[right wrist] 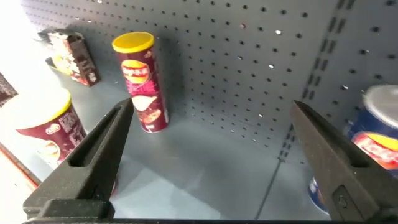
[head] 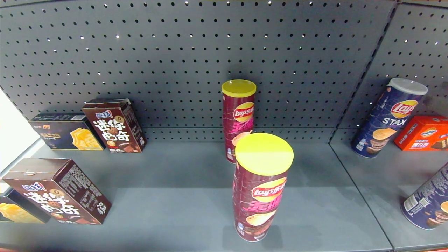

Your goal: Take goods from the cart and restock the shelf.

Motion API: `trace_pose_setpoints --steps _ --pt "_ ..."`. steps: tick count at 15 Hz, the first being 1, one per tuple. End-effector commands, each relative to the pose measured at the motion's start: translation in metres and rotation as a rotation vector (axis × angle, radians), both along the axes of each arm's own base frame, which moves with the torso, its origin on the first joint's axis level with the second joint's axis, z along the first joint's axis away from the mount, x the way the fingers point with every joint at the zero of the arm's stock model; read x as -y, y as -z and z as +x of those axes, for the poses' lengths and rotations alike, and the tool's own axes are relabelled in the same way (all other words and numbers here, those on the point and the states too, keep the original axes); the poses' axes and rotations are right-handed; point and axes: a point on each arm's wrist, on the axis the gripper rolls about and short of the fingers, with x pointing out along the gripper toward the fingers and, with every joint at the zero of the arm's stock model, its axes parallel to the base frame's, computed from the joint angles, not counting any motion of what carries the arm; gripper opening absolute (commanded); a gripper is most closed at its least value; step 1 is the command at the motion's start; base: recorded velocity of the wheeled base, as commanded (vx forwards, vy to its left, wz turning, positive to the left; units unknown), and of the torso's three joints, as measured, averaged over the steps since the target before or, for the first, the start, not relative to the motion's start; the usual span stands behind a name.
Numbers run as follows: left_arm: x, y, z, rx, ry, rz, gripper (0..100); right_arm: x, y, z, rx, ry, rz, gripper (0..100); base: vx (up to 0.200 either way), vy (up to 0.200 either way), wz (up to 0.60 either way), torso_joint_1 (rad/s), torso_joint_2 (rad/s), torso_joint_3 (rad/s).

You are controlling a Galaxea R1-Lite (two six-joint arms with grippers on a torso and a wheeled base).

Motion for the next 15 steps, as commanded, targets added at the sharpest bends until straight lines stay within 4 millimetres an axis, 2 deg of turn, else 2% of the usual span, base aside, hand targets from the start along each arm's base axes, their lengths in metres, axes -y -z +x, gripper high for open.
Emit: trace_pose_setpoints --steps 1,9,15 --pt "0.000 0.000 0.000 -0.001 0.000 0.000 100 -0.005 0.000 0.008 -0.012 -0.023 -0.003 100 0.000 0.000 0.00 0.000 0.00 0.000" --pt "0.000 0.000 0.000 -0.001 0.000 0.000 100 -0.037 -0.009 0.043 -0.040 -0.154 -0.014 100 0.000 0.000 0.00 0.000 0.00 0.000" --pt "0.000 0.000 0.000 -0.001 -0.001 0.000 100 -0.069 0.006 0.062 -0.105 -0.267 -0.057 100 0.000 0.000 0.00 0.000 0.00 0.000"
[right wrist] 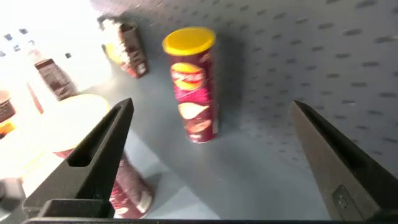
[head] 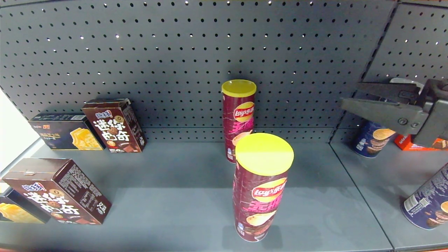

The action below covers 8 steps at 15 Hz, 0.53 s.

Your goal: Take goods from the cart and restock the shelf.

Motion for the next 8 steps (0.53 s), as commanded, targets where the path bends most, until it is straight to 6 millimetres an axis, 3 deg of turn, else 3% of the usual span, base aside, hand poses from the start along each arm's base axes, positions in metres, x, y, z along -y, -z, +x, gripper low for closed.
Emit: trace_pose_setpoints --steps 1,5,8 --pt "0.000 0.000 0.000 -0.001 0.000 0.000 100 -0.014 0.011 0.012 -0.040 -0.036 -0.036 100 0.000 0.000 0.00 0.000 0.00 0.000" --pt "0.000 0.000 0.000 -0.001 0.000 0.000 100 -0.038 0.018 0.025 -0.070 -0.042 -0.062 100 0.000 0.000 0.00 0.000 0.00 0.000" --pt "0.000 0.000 0.000 -0.001 0.000 0.000 100 -0.041 0.018 0.023 -0.072 0.016 -0.066 100 0.000 0.000 0.00 0.000 0.00 0.000"
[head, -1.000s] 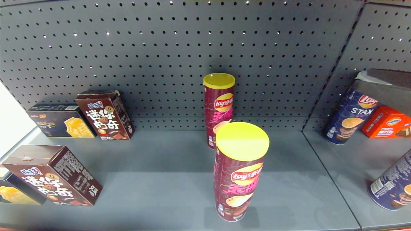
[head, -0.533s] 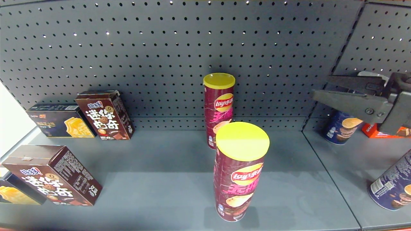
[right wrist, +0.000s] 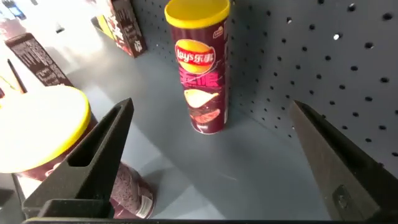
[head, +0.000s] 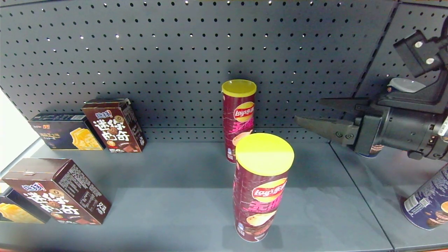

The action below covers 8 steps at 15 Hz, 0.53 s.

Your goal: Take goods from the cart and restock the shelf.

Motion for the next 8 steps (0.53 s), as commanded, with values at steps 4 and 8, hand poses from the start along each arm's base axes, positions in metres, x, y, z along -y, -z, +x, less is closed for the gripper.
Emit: trace_pose_setpoints --steps 4,8 --pt "0.000 0.000 0.000 -0.002 0.002 0.000 100 0.001 -0.012 -0.001 -0.038 0.039 -0.025 100 0.000 0.000 0.00 0.000 0.00 0.000" --pt "0.000 0.000 0.000 -0.002 0.002 0.000 100 0.000 -0.028 0.001 -0.105 0.042 -0.071 100 0.000 0.000 0.00 0.000 0.00 0.000"
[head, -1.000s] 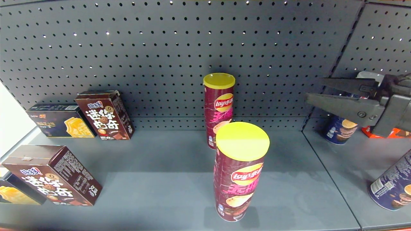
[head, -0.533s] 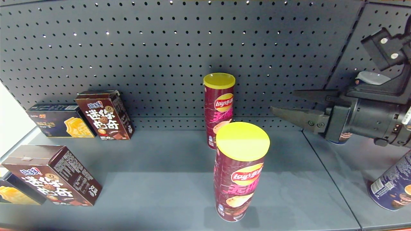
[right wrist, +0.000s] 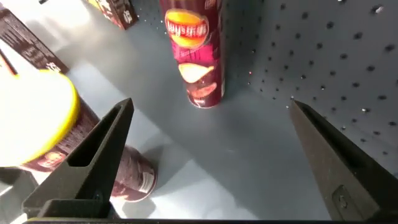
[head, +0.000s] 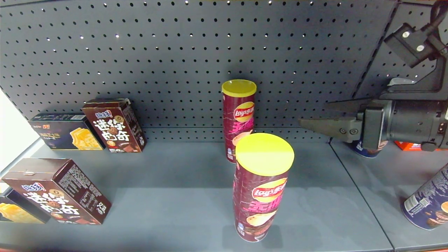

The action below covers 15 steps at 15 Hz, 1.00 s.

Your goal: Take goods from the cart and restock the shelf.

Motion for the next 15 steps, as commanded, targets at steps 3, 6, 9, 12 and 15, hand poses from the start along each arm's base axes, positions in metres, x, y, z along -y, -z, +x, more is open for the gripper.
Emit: trace_pose_setpoints --steps 3,6,9,12,15 --pt "0.000 0.000 0.000 -0.001 0.000 0.000 100 0.000 -0.003 0.000 -0.043 0.016 -0.031 100 0.000 0.000 0.00 0.000 0.00 0.000" --pt "0.000 0.000 0.000 -0.001 0.000 0.000 100 0.003 0.006 -0.004 -0.131 0.028 -0.096 100 0.000 0.000 0.00 0.000 0.00 0.000" --pt "0.000 0.000 0.000 0.000 0.000 0.000 100 0.004 0.014 -0.006 -0.189 0.029 -0.137 100 0.000 0.000 0.00 0.000 0.00 0.000" --pt "0.000 0.000 0.000 -0.003 0.000 0.001 100 0.003 0.025 -0.006 -0.223 0.023 -0.162 100 0.000 0.000 0.00 0.000 0.00 0.000" --pt "0.000 0.000 0.000 -0.001 0.000 0.001 100 -0.002 0.039 -0.010 -0.262 0.001 -0.198 100 0.000 0.000 0.00 0.000 0.00 0.000"
